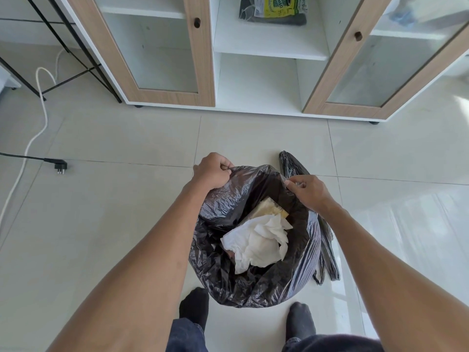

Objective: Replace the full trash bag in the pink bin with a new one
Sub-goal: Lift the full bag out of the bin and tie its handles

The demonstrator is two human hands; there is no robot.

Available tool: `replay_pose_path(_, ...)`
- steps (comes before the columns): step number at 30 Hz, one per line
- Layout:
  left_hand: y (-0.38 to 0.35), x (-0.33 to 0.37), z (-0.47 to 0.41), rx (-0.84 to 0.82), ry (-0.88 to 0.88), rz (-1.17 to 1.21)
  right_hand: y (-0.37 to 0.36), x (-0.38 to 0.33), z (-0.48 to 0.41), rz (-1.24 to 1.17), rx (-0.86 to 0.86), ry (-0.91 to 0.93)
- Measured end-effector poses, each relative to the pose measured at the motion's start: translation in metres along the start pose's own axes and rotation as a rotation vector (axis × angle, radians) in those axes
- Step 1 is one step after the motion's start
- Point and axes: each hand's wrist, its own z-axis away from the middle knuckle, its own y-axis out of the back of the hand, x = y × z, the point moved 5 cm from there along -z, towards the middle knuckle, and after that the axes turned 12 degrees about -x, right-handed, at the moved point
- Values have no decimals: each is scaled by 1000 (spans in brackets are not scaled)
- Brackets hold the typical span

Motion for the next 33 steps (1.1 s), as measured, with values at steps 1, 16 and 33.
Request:
replay_pose_path(1, 0, 2, 0, 7, -1, -33, 0, 0, 0, -2, 6, -3)
replay_pose_path(16, -16, 20, -2, -92, -37, -92, 2, -11, 2, 3, 41, 8)
replay_pose_path(33, -33, 41, -13, -35, -35, 99, -1, -28, 1, -11, 1, 25)
